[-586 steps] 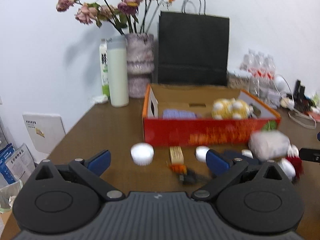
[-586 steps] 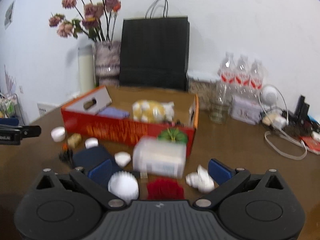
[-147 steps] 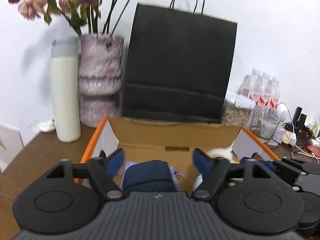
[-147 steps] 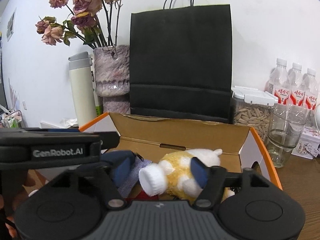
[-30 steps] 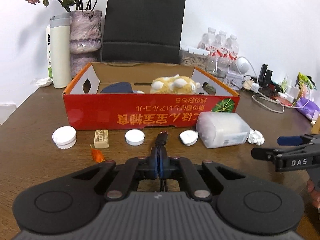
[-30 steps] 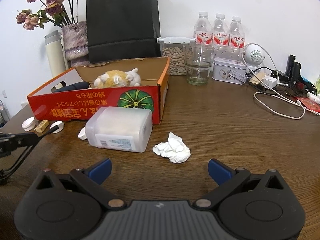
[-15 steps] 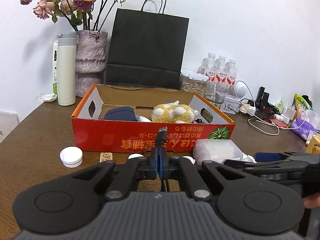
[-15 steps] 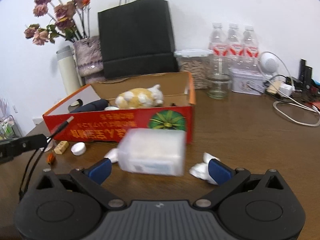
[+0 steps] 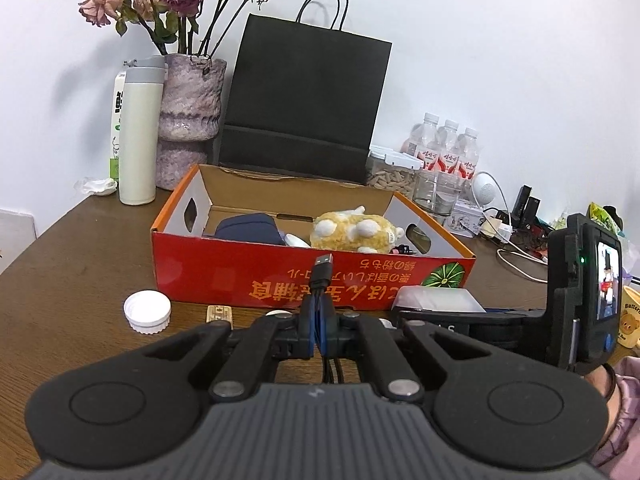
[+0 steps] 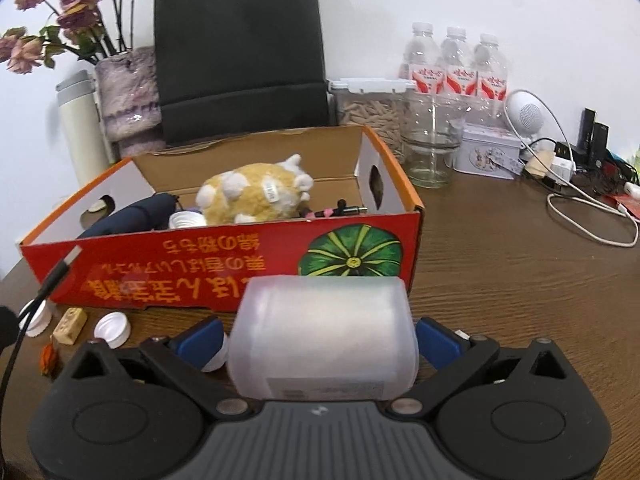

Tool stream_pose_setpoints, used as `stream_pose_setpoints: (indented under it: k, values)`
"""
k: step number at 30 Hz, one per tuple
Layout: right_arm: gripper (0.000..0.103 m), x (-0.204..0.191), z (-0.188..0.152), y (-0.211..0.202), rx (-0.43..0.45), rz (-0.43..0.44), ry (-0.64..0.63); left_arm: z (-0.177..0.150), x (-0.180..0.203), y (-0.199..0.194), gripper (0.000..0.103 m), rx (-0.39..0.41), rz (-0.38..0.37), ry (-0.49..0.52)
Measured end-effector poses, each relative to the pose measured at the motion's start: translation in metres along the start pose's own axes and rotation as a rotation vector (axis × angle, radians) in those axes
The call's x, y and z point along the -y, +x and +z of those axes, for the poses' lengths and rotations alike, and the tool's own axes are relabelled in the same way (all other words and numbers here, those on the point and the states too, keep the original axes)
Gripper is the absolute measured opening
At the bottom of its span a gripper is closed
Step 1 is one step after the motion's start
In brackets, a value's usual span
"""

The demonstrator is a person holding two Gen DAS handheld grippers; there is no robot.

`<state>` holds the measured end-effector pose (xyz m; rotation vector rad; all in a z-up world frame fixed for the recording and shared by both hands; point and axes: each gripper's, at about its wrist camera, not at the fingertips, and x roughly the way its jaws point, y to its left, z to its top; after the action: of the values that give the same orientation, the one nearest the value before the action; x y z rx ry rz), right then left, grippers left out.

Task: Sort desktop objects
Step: 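Grasp the translucent plastic container with the right gripper while the left gripper holds the cable, then lift and carry the cable and container over the cardboard box with both grippers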

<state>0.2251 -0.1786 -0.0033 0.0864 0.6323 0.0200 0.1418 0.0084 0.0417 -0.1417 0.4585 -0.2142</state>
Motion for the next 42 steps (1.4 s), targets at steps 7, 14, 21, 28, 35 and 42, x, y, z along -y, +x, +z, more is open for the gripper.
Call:
stream_pose_setpoints:
  k: [7,14,21,28,35,42]
  values:
    - [0.082,0.0,-0.001,0.001,-0.012,0.014,-0.014,0.0,0.0,0.002,0.003,-0.002,0.003,-0.008]
    - [0.082,0.002,-0.002,-0.015,0.022,0.033,-0.013,0.002,0.003,-0.003,0.003,0.024,0.01,-0.005]
    - [0.082,0.004,0.004,-0.042,0.086,0.065,-0.01,0.012,0.006,-0.016,0.003,0.067,0.003,-0.005]
    - [0.082,-0.001,0.015,-0.069,0.164,0.104,-0.035,0.034,0.011,-0.033,0.003,0.145,-0.011,0.002]
    - [0.082,0.0,0.031,-0.084,0.221,0.144,-0.038,0.058,0.017,-0.043,0.003,0.222,-0.016,0.005]
    - [0.082,0.001,0.058,-0.089,0.284,0.157,-0.04,0.093,0.021,-0.04,0.003,0.301,-0.024,0.005]
